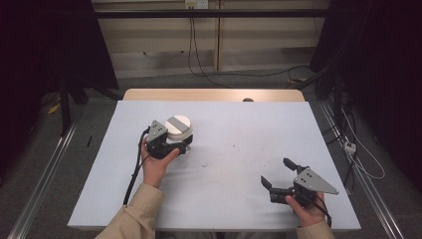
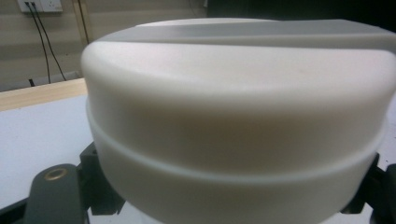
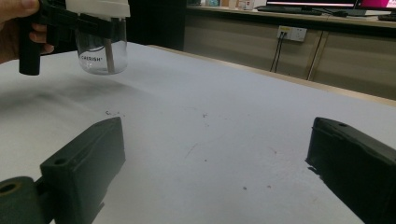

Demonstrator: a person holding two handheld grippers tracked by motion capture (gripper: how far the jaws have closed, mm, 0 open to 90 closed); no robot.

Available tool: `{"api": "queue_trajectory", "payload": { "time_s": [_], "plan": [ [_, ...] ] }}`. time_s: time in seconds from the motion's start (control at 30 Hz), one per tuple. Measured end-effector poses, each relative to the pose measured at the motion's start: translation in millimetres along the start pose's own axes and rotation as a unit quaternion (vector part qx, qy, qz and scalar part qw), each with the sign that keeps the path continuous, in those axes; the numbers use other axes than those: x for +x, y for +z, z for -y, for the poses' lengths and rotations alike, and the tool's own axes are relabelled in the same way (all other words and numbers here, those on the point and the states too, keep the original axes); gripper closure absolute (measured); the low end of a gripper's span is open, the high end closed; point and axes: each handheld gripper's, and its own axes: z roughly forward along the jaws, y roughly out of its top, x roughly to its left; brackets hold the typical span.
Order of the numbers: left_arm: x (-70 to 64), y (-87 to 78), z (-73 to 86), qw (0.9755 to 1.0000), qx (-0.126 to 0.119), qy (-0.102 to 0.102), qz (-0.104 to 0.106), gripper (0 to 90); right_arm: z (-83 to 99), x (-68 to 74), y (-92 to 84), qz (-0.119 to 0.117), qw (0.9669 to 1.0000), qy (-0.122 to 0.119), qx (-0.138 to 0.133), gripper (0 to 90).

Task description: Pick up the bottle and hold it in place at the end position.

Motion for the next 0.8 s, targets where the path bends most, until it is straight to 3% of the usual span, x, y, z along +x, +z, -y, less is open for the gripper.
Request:
{"api": "queue_trajectory", "payload": {
  "time_s": [0.8],
  "plan": [
    [-16.1,24.1,-8.0,0.9996,0.012,0.009,0.023,18.4,-0.1,-1.4,0.0,0.002,1.0,0.001,-0.001,4.0]
  ]
}}
